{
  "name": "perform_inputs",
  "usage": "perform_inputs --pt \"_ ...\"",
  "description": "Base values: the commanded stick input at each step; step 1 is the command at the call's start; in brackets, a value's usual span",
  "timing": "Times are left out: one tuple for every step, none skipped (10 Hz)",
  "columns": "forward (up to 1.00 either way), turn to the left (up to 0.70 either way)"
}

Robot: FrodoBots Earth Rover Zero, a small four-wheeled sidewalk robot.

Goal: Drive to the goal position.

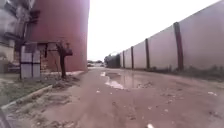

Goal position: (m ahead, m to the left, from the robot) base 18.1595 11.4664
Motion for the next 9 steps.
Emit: perform_inputs --pt "0.30 0.52" --pt "0.30 0.60" --pt "0.30 0.60" --pt "0.30 0.60" --pt "0.30 0.58" --pt "0.30 0.50" --pt "0.30 0.00" --pt "0.30 0.00" --pt "0.30 0.00"
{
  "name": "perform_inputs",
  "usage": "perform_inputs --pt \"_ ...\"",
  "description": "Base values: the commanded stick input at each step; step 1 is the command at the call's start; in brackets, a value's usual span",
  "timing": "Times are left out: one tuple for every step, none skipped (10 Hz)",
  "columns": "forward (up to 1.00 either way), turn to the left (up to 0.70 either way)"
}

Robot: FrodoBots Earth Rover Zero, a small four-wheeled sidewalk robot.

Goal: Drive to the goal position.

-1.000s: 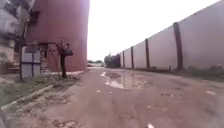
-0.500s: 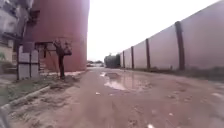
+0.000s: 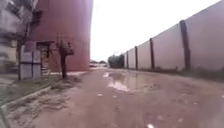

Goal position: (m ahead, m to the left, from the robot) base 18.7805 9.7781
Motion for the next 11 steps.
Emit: perform_inputs --pt "0.30 0.00" --pt "0.30 0.00" --pt "0.30 0.00" --pt "0.30 0.00" --pt "0.30 0.00" --pt "0.30 0.00" --pt "0.30 0.00" --pt "0.30 0.00" --pt "0.30 0.00" --pt "0.30 0.00" --pt "0.30 0.00"
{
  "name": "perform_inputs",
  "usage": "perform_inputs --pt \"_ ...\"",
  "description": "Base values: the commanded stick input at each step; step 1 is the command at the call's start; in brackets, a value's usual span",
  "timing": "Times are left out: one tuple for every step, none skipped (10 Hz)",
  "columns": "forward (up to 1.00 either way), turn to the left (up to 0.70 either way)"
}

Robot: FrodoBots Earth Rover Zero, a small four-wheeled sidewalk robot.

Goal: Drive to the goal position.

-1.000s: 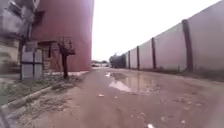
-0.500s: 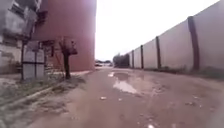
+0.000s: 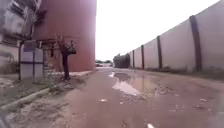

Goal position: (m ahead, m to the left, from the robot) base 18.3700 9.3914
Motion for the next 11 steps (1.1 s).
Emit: perform_inputs --pt "0.30 0.00" --pt "0.30 0.00" --pt "0.30 0.23" --pt "0.30 0.58" --pt "0.30 0.60" --pt "0.30 0.60" --pt "0.30 0.60" --pt "0.30 0.52" --pt "0.30 0.18" --pt "0.30 0.00" --pt "0.30 0.00"
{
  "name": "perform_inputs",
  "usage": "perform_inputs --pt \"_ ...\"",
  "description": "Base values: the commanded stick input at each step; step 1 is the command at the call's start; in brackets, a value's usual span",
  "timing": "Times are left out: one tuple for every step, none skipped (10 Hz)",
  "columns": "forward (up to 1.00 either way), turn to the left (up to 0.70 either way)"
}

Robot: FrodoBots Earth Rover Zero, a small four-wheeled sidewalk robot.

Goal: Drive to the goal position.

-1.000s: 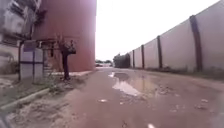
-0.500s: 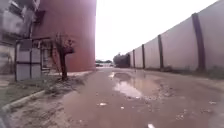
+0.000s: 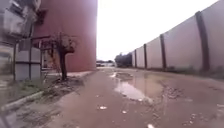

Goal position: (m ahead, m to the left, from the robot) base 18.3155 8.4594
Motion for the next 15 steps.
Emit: perform_inputs --pt "0.30 0.00" --pt "0.30 0.00" --pt "0.30 0.00" --pt "0.30 0.00" --pt "0.30 0.00" --pt "0.30 0.00" --pt "0.30 0.00" --pt "0.30 0.00" --pt "0.30 0.00" --pt "0.30 0.00" --pt "0.30 0.00" --pt "0.30 0.00" --pt "0.30 0.00" --pt "0.30 0.00" --pt "0.30 0.00"
